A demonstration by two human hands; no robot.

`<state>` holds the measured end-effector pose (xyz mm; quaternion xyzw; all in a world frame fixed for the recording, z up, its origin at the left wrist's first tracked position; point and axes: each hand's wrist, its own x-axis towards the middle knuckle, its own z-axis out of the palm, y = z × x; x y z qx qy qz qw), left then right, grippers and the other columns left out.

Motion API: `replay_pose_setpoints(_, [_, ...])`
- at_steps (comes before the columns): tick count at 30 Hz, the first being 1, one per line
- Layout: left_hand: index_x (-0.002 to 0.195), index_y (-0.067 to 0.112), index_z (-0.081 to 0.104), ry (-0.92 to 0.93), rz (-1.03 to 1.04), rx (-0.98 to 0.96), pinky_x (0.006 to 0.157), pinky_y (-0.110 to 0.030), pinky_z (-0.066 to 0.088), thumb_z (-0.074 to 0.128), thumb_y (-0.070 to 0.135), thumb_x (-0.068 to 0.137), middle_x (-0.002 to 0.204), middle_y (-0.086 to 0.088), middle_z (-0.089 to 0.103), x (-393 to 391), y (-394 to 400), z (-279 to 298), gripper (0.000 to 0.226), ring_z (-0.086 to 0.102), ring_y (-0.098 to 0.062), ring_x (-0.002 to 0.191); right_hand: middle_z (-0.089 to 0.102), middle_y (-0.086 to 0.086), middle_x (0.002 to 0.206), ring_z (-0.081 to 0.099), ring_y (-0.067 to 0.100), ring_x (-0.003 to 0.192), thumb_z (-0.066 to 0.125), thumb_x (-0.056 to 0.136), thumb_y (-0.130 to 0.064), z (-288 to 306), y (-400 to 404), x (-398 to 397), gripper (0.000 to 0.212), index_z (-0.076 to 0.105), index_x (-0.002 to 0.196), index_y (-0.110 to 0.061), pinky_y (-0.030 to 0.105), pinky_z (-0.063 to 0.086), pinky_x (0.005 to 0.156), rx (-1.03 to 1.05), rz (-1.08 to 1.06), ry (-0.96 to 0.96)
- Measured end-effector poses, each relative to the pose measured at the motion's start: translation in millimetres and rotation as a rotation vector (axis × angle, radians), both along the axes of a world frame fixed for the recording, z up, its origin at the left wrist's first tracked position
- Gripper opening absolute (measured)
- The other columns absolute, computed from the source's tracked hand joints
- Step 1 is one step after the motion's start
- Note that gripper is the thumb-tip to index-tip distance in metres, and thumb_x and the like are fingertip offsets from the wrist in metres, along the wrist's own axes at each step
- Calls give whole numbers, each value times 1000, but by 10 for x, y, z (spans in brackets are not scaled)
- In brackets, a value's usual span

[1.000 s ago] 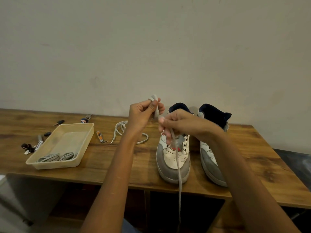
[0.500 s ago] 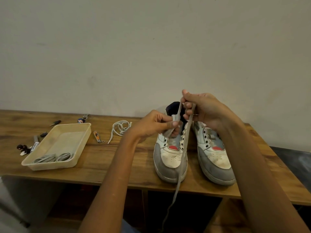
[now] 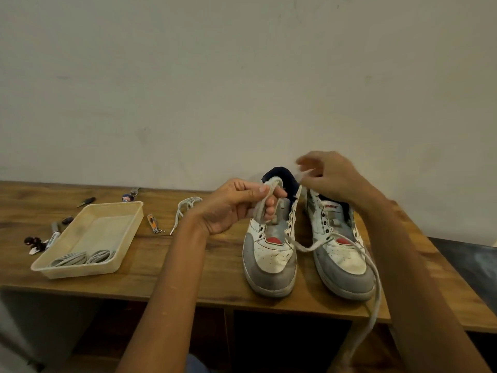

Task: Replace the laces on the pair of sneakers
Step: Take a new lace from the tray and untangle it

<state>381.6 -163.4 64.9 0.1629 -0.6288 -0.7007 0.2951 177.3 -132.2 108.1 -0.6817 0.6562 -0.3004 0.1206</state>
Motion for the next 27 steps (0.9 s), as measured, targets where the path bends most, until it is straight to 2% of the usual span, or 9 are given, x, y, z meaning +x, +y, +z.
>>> replay_pose_setpoints(1, [93, 8, 74, 48, 18, 14, 65, -21, 52, 70, 31, 74, 72, 1, 62, -12, 4, 12, 31, 62, -9, 68, 65, 5, 115, 62, 14, 100, 59, 86, -1, 48, 35, 82, 41, 56, 126, -12, 14, 50, 78, 73, 195, -162])
replay_pose_setpoints(3, [88, 8, 75, 110, 85, 36, 62, -19, 53, 66, 29, 72, 69, 2, 62, -39, -3, 24, 27, 62, -8, 64, 66, 3, 108, 63, 8, 97, 55, 85, 10, 77, 76, 210, 48, 54, 127, -14, 14, 53, 77, 151, 405, -318])
replay_pose_setpoints(7, [85, 5, 75, 167, 172, 95, 60, -18, 54, 53, 19, 81, 67, 0, 62, -67, -21, 22, 27, 62, -8, 60, 63, 11, 91, 63, 17, 86, 51, 83, 16, -6, 44, 341, 31, 57, 112, 5, 40, 55, 84, 116, 462, -284])
replay_pose_setpoints(9, [85, 3, 75, 213, 190, 144, 60, -18, 55, 49, 17, 82, 67, -1, 62, -47, -24, 28, 29, 62, -8, 60, 68, 16, 93, 67, 26, 86, 54, 86, 9, -58, -12, 347, 22, 61, 106, 3, 46, 54, 83, 20, 414, -236])
replay_pose_setpoints(13, [88, 4, 75, 262, 129, 172, 60, -17, 54, 56, 21, 80, 67, 1, 63, -31, -6, 40, 27, 63, -6, 60, 69, 4, 85, 66, 18, 75, 58, 90, -2, -144, -113, 368, 16, 67, 103, -4, 26, 56, 75, -408, 211, -206])
replay_pose_setpoints(15, [92, 5, 74, 248, 67, 160, 62, -18, 54, 66, 26, 74, 69, 1, 64, -56, -6, 17, 29, 64, -7, 62, 67, 4, 84, 59, 14, 69, 52, 92, -1, -177, -132, 399, 21, 68, 105, -4, 16, 47, 64, -516, 131, -133])
replay_pose_setpoints(18, [95, 4, 73, 250, 48, 160, 64, -18, 55, 74, 30, 69, 72, 1, 65, -106, -20, -8, 36, 65, -7, 66, 59, 5, 87, 56, 21, 76, 51, 93, -4, -277, -170, 473, 25, 54, 118, -3, 30, 45, 67, -345, 195, -37])
replay_pose_setpoints(22, [94, 0, 73, 477, 98, 258, 62, -19, 56, 87, 27, 59, 73, -3, 69, -13, -88, 10, 46, 68, -9, 65, 62, 18, 96, 61, 36, 83, 49, 97, -19, -312, -134, 590, 33, 33, 122, -5, 50, 51, 75, -102, 391, -223])
replay_pose_setpoints(27, [111, -18, 57, 823, -18, 504, 71, -39, 59, 66, 3, 82, 85, -22, 67, 95, -97, 33, 37, 70, -30, 80, 47, -1, 70, 45, 8, 59, 46, 97, -30, -373, -107, 685, 28, 34, 114, -12, 26, 40, 57, 12, 473, -245])
